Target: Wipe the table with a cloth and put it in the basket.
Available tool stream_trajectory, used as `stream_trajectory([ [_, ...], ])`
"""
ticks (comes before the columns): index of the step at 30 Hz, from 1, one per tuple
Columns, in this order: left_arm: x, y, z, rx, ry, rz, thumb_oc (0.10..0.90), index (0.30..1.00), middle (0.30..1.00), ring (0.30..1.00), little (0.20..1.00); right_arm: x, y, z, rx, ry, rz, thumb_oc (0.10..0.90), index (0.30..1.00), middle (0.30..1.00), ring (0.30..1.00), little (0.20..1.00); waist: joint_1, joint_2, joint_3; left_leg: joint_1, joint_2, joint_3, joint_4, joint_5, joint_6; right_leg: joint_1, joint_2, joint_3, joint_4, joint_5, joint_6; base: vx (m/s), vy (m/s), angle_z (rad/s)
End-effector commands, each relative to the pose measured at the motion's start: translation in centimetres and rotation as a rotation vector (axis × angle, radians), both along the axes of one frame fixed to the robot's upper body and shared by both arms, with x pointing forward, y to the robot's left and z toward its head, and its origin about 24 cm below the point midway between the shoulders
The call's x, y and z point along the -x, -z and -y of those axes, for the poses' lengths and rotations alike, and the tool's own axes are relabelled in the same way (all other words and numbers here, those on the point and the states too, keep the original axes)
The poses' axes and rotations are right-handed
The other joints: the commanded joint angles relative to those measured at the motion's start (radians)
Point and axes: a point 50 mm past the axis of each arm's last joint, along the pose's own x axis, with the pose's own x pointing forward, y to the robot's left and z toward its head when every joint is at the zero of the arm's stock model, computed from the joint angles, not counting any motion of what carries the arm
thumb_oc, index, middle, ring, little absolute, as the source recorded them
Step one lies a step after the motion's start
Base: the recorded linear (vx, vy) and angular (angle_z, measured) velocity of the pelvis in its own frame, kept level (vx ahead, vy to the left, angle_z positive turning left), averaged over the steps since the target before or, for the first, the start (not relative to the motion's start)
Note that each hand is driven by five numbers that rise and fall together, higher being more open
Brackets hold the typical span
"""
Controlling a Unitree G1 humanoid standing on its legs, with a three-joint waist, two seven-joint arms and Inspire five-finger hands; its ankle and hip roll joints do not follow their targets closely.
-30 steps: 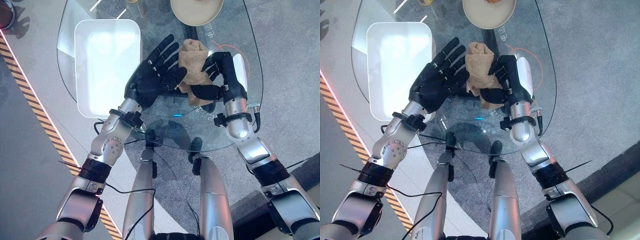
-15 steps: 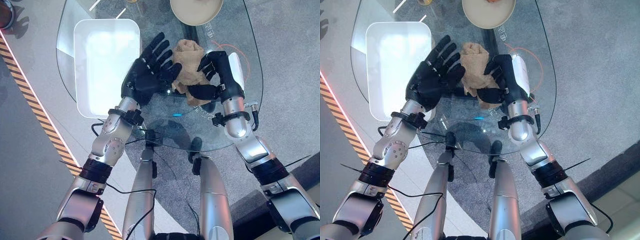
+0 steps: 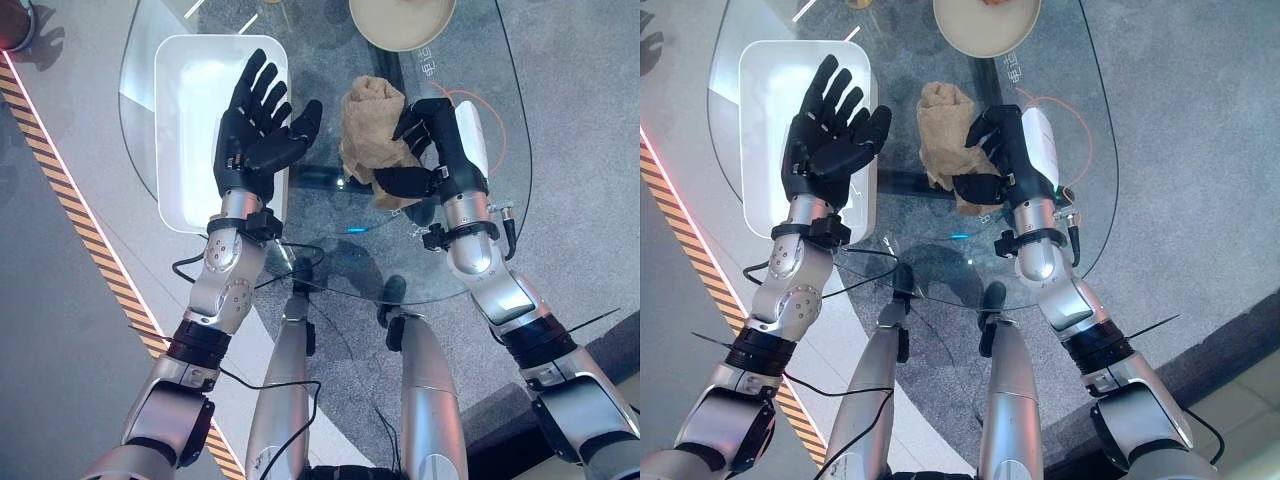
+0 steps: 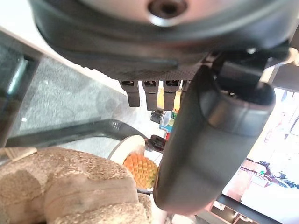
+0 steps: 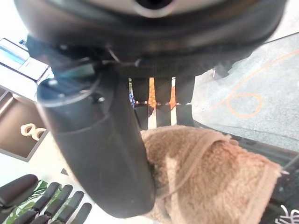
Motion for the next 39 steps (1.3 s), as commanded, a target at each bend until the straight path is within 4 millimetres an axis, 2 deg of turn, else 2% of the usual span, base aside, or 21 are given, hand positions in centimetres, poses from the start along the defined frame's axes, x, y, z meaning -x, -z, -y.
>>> stream_trajectory([
  [1, 2.0, -5.5, 0.3, 0.008, 0.010, 0.268, 0.800, 0.900, 0.900, 0.900, 0.900, 4.5, -9.4, -3.6, -0.086, -0.230, 0.482, 0.100, 0.300, 0.300, 0.300, 0.200, -0.004, -0.026, -0.029, 0.019, -0.047, 0.082, 0.106, -0.142, 0.066, 0.030, 0.031, 0.014, -0.145, 0.110, 0.056, 0.00, 0.000, 0.00],
  [29, 2.0, -5.1, 3.5, -0.189, 0.305, 0.258, 0.800, 0.900, 0.900, 0.900, 0.900, 4.7, -9.4, -4.4, -0.049, -0.274, 0.465, 0.100, 0.300, 0.300, 0.300, 0.200, -0.017, -0.017, -0.029, 0.030, -0.045, 0.095, 0.104, -0.142, 0.067, 0.036, 0.029, 0.021, -0.153, 0.119, 0.061, 0.00, 0.000, 0.00],
  [39, 2.0, -5.3, 3.9, -0.217, 0.346, 0.261, 0.800, 0.900, 0.900, 0.900, 0.900, 4.7, -9.6, -4.5, -0.044, -0.283, 0.465, 0.100, 0.300, 0.300, 0.300, 0.200, -0.017, -0.017, -0.029, 0.026, -0.045, 0.095, 0.104, -0.143, 0.069, 0.031, 0.028, 0.022, -0.155, 0.122, 0.063, 0.00, 0.000, 0.00],
])
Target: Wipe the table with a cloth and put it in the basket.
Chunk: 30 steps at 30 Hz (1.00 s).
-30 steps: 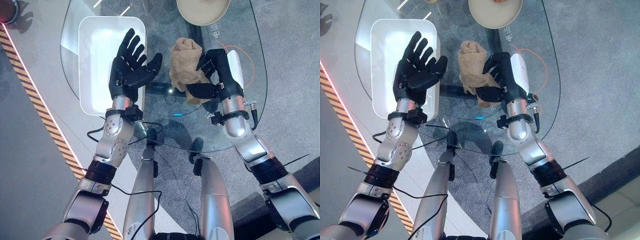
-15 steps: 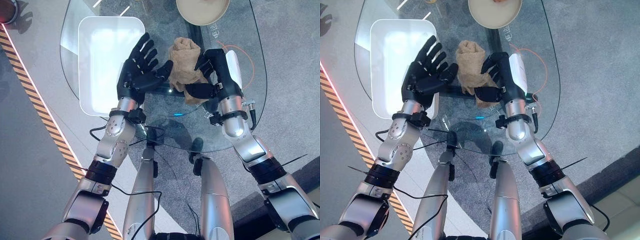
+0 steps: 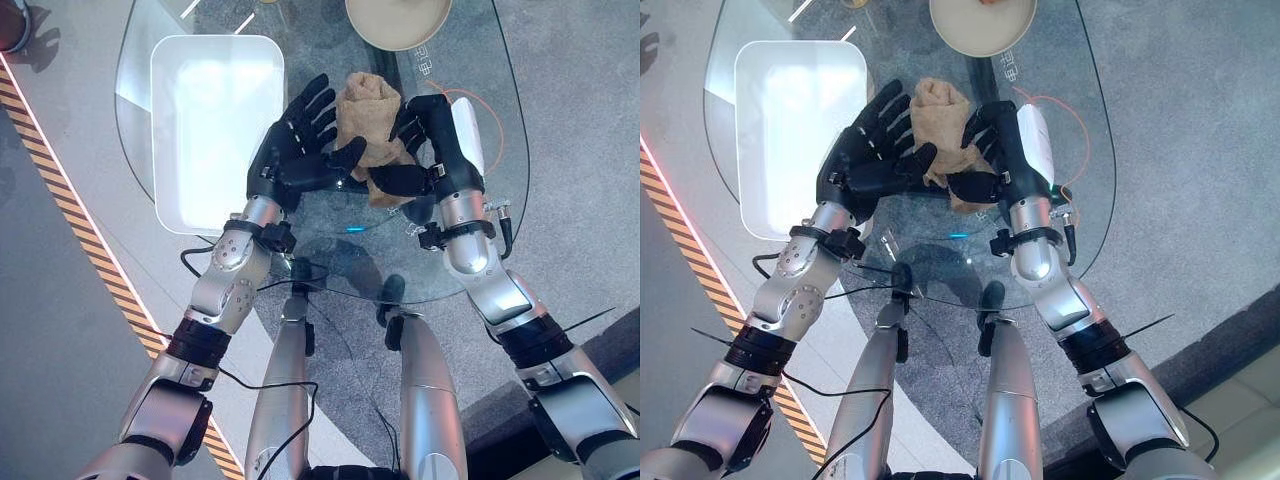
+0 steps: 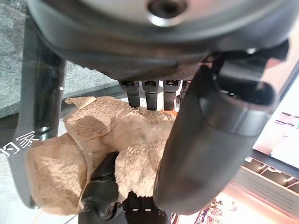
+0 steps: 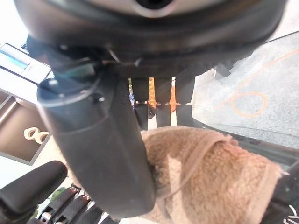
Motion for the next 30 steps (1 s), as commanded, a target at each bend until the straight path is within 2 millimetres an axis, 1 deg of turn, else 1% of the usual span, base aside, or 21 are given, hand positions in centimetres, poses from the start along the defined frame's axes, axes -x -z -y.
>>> stream_trajectory([
  [1, 2.13, -6.17, 1.79, 0.030, 0.126, 0.295, 0.800, 0.900, 0.900, 0.900, 0.900, 4.54, -9.24, -3.94, -0.035, -0.258, 0.455, 0.100, 0.300, 0.300, 0.300, 0.200, 0.001, -0.017, -0.030, 0.026, -0.044, 0.095, 0.105, -0.143, 0.069, 0.029, 0.030, 0.017, -0.152, 0.121, 0.062, 0.00, 0.000, 0.00],
  [13, 2.24, -6.42, 1.90, 0.027, 0.138, 0.312, 0.800, 0.900, 0.900, 0.900, 0.900, 4.70, -9.32, -4.20, -0.022, -0.281, 0.455, 0.100, 0.300, 0.300, 0.300, 0.200, 0.000, -0.020, -0.030, 0.025, -0.046, 0.093, 0.106, -0.144, 0.069, 0.028, 0.033, 0.019, -0.154, 0.122, 0.063, 0.00, 0.000, 0.00],
  [14, 2.26, -6.45, 1.91, 0.028, 0.142, 0.316, 0.731, 0.841, 0.841, 0.841, 0.831, 4.71, -9.34, -4.21, -0.020, -0.282, 0.455, 0.100, 0.300, 0.300, 0.300, 0.200, 0.000, -0.020, -0.030, 0.025, -0.046, 0.093, 0.105, -0.143, 0.069, 0.029, 0.032, 0.019, -0.155, 0.122, 0.063, 0.00, 0.000, 0.00],
  [15, 2.28, -6.48, 1.92, 0.029, 0.144, 0.321, 0.427, 0.580, 0.580, 0.580, 0.527, 4.72, -9.37, -4.22, -0.020, -0.284, 0.454, 0.100, 0.300, 0.300, 0.300, 0.200, 0.000, -0.020, -0.030, 0.026, -0.046, 0.093, 0.104, -0.143, 0.069, 0.029, 0.032, 0.019, -0.156, 0.122, 0.062, 0.00, 0.000, 0.00],
  [16, 2.34, -6.50, 1.93, 0.031, 0.147, 0.327, 0.276, 0.451, 0.451, 0.451, 0.376, 4.73, -9.33, -4.24, -0.018, -0.285, 0.454, 0.100, 0.300, 0.300, 0.300, 0.200, 0.000, -0.020, -0.030, 0.024, -0.045, 0.093, 0.106, -0.144, 0.069, 0.028, 0.032, 0.019, -0.154, 0.122, 0.062, 0.00, 0.000, 0.00],
  [17, 2.40, -6.55, 1.95, 0.031, 0.149, 0.331, 0.147, 0.340, 0.340, 0.340, 0.247, 4.73, -9.27, -4.28, -0.018, -0.285, 0.454, 0.100, 0.300, 0.300, 0.300, 0.200, 0.000, -0.019, -0.030, 0.024, -0.045, 0.093, 0.106, -0.144, 0.068, 0.027, 0.032, 0.019, -0.153, 0.122, 0.062, 0.00, 0.000, 0.00],
  [18, 2.40, -6.55, 1.95, 0.031, 0.149, 0.331, 0.100, 0.300, 0.300, 0.300, 0.200, 4.73, -9.26, -4.29, -0.018, -0.285, 0.454, 0.100, 0.300, 0.300, 0.300, 0.200, 0.000, -0.019, -0.030, 0.024, -0.045, 0.093, 0.106, -0.144, 0.068, 0.028, 0.032, 0.019, -0.154, 0.122, 0.062, 0.00, 0.000, 0.00],
  [30, 2.48, -6.56, 2.37, 0.011, 0.172, 0.337, 0.100, 0.300, 0.300, 0.300, 0.200, 4.86, -9.36, -4.57, -0.014, -0.295, 0.457, 0.100, 0.300, 0.300, 0.300, 0.200, 0.000, -0.021, -0.030, 0.021, -0.044, 0.094, 0.108, -0.146, 0.068, 0.025, 0.033, 0.020, -0.154, 0.121, 0.062, 0.00, 0.000, 0.00],
])
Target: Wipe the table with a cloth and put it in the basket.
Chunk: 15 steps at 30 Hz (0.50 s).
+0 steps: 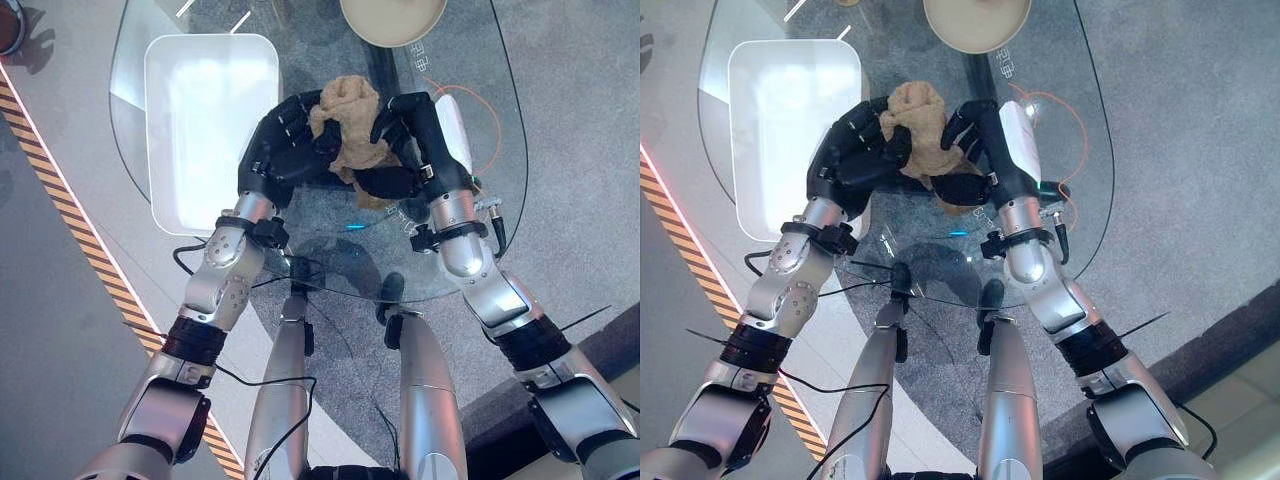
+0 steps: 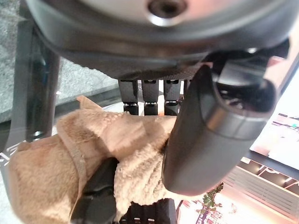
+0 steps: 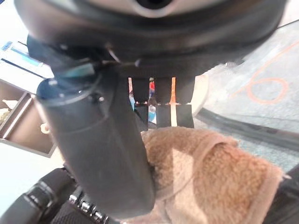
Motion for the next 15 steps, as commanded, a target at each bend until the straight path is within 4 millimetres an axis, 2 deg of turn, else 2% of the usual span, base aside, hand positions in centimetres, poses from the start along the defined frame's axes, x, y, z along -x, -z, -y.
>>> stream_trajectory([
  [1, 2.64, -5.90, 3.66, -0.001, 0.213, 0.313, 0.100, 0.300, 0.300, 0.300, 0.200, 4.05, -8.95, -2.99, -0.059, -0.214, 0.432, 0.100, 0.300, 0.300, 0.300, 0.200, 0.003, -0.021, -0.030, 0.027, -0.043, 0.091, 0.107, -0.146, 0.068, 0.035, 0.033, 0.014, -0.157, 0.121, 0.062, 0.00, 0.000, 0.00],
  [15, 2.58, -5.74, 3.60, -0.002, 0.214, 0.307, 0.100, 0.300, 0.300, 0.300, 0.200, 4.03, -8.89, -2.86, -0.078, -0.219, 0.425, 0.100, 0.300, 0.300, 0.300, 0.200, 0.003, -0.021, -0.030, 0.028, -0.045, 0.090, 0.106, -0.147, 0.068, 0.036, 0.034, 0.015, -0.158, 0.121, 0.062, 0.00, 0.000, 0.00],
])
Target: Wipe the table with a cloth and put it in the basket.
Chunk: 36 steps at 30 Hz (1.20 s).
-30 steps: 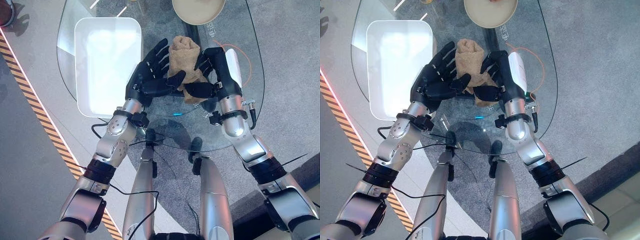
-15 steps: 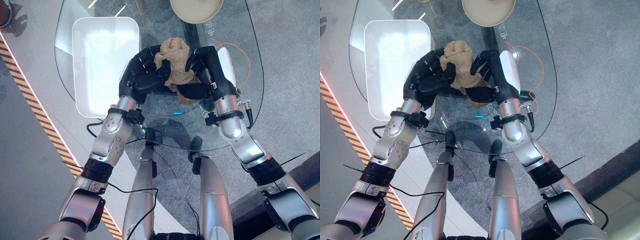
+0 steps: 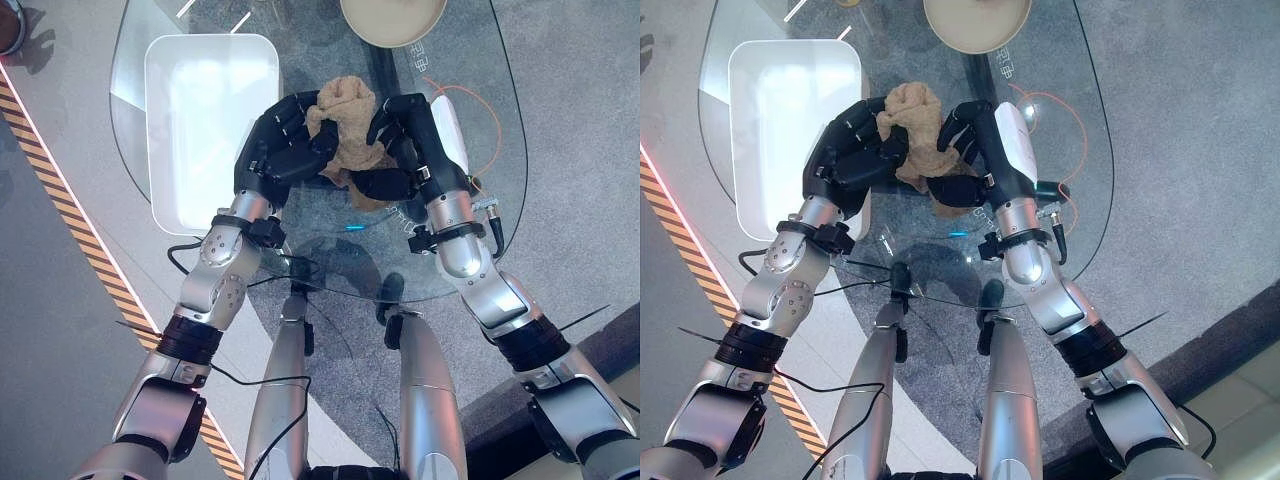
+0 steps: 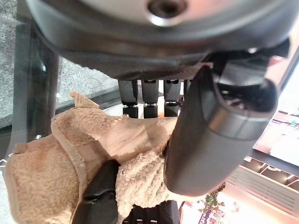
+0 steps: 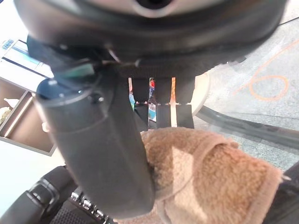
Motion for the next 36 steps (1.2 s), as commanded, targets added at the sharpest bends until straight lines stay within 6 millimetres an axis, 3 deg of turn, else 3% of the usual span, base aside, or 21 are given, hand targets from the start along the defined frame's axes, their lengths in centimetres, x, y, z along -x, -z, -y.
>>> stream_trajectory([
  [1, 2.6, -5.8, 3.8, 0.007, 0.219, 0.308, 0.100, 0.300, 0.300, 0.300, 0.200, 4.0, -8.9, -2.8, -0.087, -0.223, 0.422, 0.762, 0.867, 0.867, 0.867, 0.862, 0.005, -0.021, -0.029, 0.027, -0.045, 0.090, 0.107, -0.147, 0.068, 0.035, 0.034, 0.015, -0.157, 0.120, 0.062, 0.00, 0.000, 0.00],
  [2, 2.6, -5.8, 3.7, 0.009, 0.216, 0.311, 0.100, 0.300, 0.300, 0.300, 0.200, 4.0, -8.9, -2.8, -0.085, -0.223, 0.420, 0.800, 0.900, 0.900, 0.900, 0.900, 0.005, -0.022, -0.029, 0.027, -0.045, 0.090, 0.108, -0.148, 0.067, 0.035, 0.033, 0.014, -0.157, 0.121, 0.062, 0.00, 0.000, 0.00],
  [16, 2.7, -6.1, 2.9, 0.066, 0.137, 0.345, 0.100, 0.300, 0.300, 0.300, 0.200, 4.0, -8.7, -2.5, -0.102, -0.219, 0.424, 0.800, 0.900, 0.900, 0.900, 0.900, 0.004, -0.020, -0.029, 0.021, -0.047, 0.088, 0.113, -0.151, 0.068, 0.029, 0.034, 0.016, -0.150, 0.116, 0.060, 0.00, 0.000, 0.00],
  [36, 3.2, -7.5, -0.2, 0.248, -0.179, 0.457, 0.100, 0.300, 0.300, 0.300, 0.200, 3.8, -8.9, -2.6, -0.114, -0.198, 0.424, 0.800, 0.900, 0.900, 0.900, 0.900, 0.017, -0.027, -0.029, 0.020, -0.047, 0.077, 0.112, -0.150, 0.061, 0.030, 0.034, 0.010, -0.145, 0.107, 0.055, 0.00, 0.000, 0.00],
])
